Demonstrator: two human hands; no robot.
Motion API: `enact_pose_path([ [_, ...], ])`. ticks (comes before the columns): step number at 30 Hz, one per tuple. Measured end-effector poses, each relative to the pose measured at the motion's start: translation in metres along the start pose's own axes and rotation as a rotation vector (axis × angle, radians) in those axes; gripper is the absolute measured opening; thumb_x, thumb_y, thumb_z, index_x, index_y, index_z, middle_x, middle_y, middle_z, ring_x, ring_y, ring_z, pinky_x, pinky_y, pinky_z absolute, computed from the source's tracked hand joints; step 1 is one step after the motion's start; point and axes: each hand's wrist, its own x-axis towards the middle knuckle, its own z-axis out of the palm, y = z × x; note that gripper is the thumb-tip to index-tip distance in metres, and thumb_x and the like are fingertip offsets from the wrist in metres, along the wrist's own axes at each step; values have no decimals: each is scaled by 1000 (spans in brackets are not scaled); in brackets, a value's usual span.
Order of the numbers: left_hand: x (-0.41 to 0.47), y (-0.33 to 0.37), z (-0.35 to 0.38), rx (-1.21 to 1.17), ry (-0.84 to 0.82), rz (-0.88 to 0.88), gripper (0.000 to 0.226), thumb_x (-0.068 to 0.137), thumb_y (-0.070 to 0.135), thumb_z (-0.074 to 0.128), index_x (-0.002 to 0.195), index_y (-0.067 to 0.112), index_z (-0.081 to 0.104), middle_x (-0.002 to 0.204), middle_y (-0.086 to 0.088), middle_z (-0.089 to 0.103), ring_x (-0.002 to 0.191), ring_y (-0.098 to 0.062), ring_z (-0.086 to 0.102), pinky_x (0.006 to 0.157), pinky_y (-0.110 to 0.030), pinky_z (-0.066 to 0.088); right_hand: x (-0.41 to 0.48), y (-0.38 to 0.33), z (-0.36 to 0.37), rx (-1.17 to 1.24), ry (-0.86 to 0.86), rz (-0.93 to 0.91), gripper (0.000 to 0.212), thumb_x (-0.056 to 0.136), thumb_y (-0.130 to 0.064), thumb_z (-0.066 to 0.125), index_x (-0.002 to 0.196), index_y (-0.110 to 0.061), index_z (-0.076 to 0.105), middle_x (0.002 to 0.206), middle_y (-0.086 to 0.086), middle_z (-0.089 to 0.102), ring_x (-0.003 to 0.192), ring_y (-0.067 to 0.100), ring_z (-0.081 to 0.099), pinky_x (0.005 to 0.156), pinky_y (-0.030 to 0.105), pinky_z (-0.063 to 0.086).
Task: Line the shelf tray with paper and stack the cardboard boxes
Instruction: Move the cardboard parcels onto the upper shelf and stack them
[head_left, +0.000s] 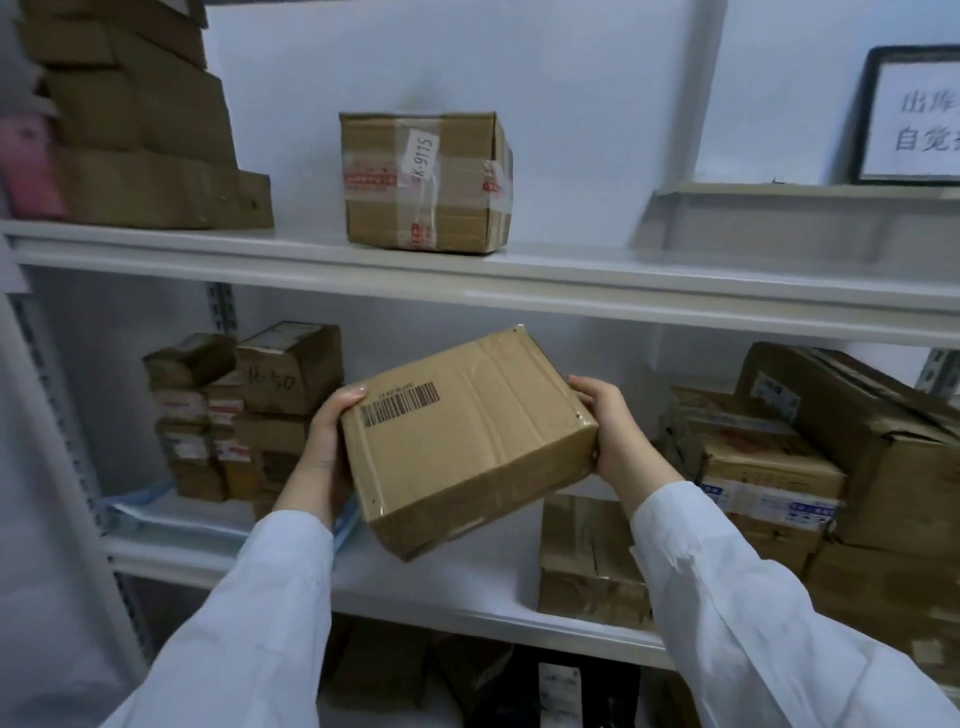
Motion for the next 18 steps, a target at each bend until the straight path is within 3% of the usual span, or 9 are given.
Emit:
enact_pose_path([
  [4,-5,21,3,-10,-26,50,36,95,22,34,73,11,59,53,0,65,43,-11,60,43,-14,48,-13,-7,8,22,-12,1,26,86,-40,53,74,-18,60,68,1,55,62,19,51,62,27,39],
  [8,-9,41,5,-55,-85,85,59,96,22,31,50,15,68,54,-1,65,44,-12,61,43,-14,48,-24,-21,13,-15,51,-89,24,85,-38,54,86,-15,62,74,2,62,69,21,55,72,32,41],
  [10,-9,51,6,-56,-120,128,64,96,22,29,47,17,69,54,2,65,45,-10,61,45,-13,49,-31,-31,14,-30,45,-136,25,88,-37,52,80,-15,61,70,1,62,67,20,54,67,29,40],
  [14,-14,73,9,-11,-197,252,68,98,19,23,47,22,67,54,7,63,48,-5,59,49,-12,47,-51,-60,22,-41,43,-254,30,91,-33,49,68,-17,57,39,-7,55,43,13,48,49,25,32],
  [18,-19,95,19,-13,-235,320,68,99,25,19,52,23,68,56,8,65,49,-4,60,48,-12,48,-63,-89,37,50,7,-373,30,91,-35,48,72,-15,59,46,-6,56,46,13,50,49,25,34],
])
